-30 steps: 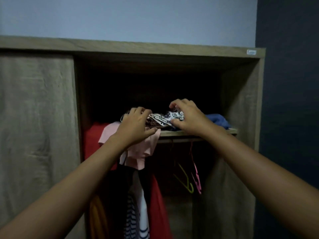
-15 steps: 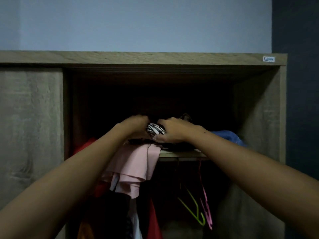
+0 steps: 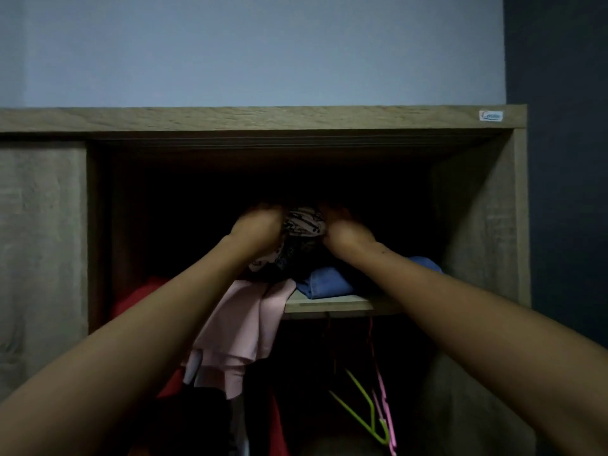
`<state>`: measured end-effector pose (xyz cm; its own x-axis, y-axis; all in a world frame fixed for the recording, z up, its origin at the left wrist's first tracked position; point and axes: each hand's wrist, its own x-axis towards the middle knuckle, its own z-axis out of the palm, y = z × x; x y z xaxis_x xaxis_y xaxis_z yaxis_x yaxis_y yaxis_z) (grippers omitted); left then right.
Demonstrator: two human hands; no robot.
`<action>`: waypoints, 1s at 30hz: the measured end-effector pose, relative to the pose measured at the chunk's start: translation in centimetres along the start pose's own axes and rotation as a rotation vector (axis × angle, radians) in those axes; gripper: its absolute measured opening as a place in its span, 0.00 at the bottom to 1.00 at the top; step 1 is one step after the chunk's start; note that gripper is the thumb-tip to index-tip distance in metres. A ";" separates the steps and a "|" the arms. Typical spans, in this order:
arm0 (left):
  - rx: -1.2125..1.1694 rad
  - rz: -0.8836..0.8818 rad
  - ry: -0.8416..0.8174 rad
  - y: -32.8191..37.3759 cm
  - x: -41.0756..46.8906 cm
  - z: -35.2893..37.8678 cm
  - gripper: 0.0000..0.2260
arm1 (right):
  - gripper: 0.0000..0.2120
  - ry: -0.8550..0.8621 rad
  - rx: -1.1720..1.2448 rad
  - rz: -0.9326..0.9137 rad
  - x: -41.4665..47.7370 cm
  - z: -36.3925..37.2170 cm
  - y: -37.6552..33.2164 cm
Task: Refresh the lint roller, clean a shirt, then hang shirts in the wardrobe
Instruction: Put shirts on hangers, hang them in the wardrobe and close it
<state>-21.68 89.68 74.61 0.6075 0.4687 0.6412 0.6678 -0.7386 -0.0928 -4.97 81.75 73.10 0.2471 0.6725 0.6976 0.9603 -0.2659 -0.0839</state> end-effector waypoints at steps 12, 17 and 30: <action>0.015 0.303 0.204 12.0 4.5 3.7 0.22 | 0.28 0.084 -0.318 0.177 -4.7 -5.6 11.4; -0.241 0.329 -0.169 12.0 3.9 5.0 0.21 | 0.41 -0.301 -0.107 0.222 -6.6 -5.7 12.2; -0.315 0.282 -0.156 10.3 2.0 4.9 0.25 | 0.23 -0.119 -0.193 0.214 -8.0 -3.5 9.8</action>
<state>-11.49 85.40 71.22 0.8206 0.2777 0.4995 0.3179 -0.9481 0.0049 2.04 71.28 69.17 0.4656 0.6597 0.5899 0.8452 -0.5291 -0.0754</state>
